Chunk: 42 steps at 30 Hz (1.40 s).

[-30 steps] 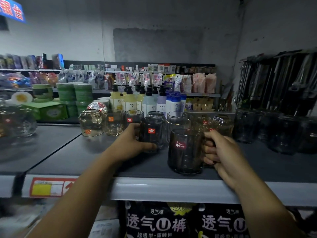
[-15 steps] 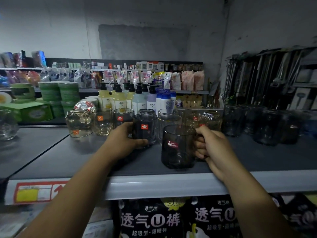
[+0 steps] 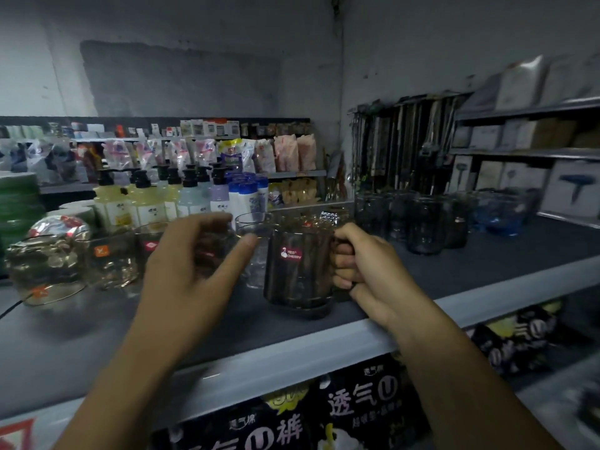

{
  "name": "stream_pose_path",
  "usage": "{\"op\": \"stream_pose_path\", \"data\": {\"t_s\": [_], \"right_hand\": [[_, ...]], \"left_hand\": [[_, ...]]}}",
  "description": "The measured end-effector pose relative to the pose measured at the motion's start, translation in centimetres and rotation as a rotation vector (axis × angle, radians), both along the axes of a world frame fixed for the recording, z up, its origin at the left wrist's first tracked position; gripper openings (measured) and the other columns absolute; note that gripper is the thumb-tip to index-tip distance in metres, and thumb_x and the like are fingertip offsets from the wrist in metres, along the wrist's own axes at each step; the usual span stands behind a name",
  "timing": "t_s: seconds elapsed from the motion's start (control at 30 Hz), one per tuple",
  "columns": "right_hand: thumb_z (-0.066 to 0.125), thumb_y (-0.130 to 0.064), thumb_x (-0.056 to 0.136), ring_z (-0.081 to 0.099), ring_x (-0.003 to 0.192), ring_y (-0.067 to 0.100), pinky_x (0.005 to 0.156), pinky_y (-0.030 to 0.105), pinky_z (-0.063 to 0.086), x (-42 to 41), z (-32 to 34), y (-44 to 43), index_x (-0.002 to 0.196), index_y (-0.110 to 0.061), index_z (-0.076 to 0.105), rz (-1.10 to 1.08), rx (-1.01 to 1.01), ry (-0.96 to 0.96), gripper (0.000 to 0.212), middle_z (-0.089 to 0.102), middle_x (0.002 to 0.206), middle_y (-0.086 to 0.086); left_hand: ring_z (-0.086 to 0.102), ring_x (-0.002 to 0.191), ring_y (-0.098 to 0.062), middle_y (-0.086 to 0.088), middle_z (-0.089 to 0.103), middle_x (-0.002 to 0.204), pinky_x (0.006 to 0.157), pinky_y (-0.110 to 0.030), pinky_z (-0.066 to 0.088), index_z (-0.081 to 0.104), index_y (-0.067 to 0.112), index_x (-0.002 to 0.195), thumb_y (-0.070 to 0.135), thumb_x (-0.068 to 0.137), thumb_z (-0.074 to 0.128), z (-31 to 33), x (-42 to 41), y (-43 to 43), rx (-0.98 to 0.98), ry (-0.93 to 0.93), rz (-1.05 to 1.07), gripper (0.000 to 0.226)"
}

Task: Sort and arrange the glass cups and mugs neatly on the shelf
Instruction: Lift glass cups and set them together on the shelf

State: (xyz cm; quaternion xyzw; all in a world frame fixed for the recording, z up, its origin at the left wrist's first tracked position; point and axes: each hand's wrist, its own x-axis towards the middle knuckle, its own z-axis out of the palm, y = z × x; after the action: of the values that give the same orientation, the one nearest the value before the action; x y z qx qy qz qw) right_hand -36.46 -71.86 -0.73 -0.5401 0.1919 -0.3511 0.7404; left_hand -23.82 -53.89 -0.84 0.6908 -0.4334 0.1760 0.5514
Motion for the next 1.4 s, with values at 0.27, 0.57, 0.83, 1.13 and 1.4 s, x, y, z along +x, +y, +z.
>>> {"op": "stream_pose_path", "data": {"t_s": [0.27, 0.57, 0.83, 1.13, 1.4], "right_hand": [[0.053, -0.018, 0.097, 0.019, 0.038, 0.008, 0.052, 0.033, 0.012, -7.4, 1.4, -2.0, 0.046, -0.023, 0.048, 0.002, -0.022, -0.059, 0.052, 0.024, 0.051, -0.005], [0.059, -0.033, 0.100, 0.066, 0.076, 0.007, 0.066, 0.022, 0.050, -21.1, -0.4, -10.9, 0.091, -0.018, 0.068, -0.298, -0.431, 0.133, 0.020, 0.071, 0.086, -0.006], [0.070, -0.039, 0.093, 0.061, 0.098, -0.001, 0.076, 0.019, 0.048, -30.3, -1.7, -20.4, 0.119, -0.041, 0.055, -0.183, -0.823, 0.307, 0.030, 0.059, 0.115, -0.014], [0.082, -0.038, 0.082, 0.062, 0.099, 0.001, 0.077, 0.018, 0.045, -28.1, -2.0, -28.6, 0.124, -0.046, 0.046, -0.051, -0.861, 0.269, 0.056, 0.061, 0.118, -0.020], [0.089, -0.031, 0.074, 0.062, 0.099, -0.007, 0.073, 0.018, 0.050, -22.6, -2.7, -32.7, 0.110, -0.048, 0.051, 0.052, -0.854, 0.142, 0.055, 0.063, 0.110, -0.021]], "left_hand": [[0.073, 0.100, -0.004, 0.014, 0.076, 0.111, 0.086, -0.023, 0.059, 0.066, 0.031, 0.122, 0.051, 0.078, 0.083, 1.0, -7.2, -6.2, 0.233, 0.229, -0.595, 0.051], [0.076, 0.097, -0.022, -0.003, 0.078, 0.104, 0.094, -0.054, 0.058, 0.072, 0.018, 0.109, 0.050, 0.058, 0.093, 0.0, -18.9, -16.8, 0.194, 0.370, -0.571, 0.064], [0.075, 0.088, -0.014, 0.003, 0.078, 0.097, 0.083, -0.039, 0.062, 0.069, 0.021, 0.111, 0.046, 0.066, 0.091, 0.0, -27.8, -27.6, 0.113, 0.467, -0.356, 0.056], [0.076, 0.092, -0.019, -0.002, 0.078, 0.100, 0.077, -0.036, 0.063, 0.067, 0.018, 0.115, 0.033, 0.067, 0.093, -0.9, -27.7, -34.3, 0.062, 0.511, -0.321, 0.057], [0.076, 0.092, -0.015, 0.005, 0.078, 0.100, 0.078, -0.028, 0.062, 0.071, 0.025, 0.112, 0.029, 0.067, 0.091, -1.2, -24.4, -35.9, 0.045, 0.488, -0.270, 0.049]]}}
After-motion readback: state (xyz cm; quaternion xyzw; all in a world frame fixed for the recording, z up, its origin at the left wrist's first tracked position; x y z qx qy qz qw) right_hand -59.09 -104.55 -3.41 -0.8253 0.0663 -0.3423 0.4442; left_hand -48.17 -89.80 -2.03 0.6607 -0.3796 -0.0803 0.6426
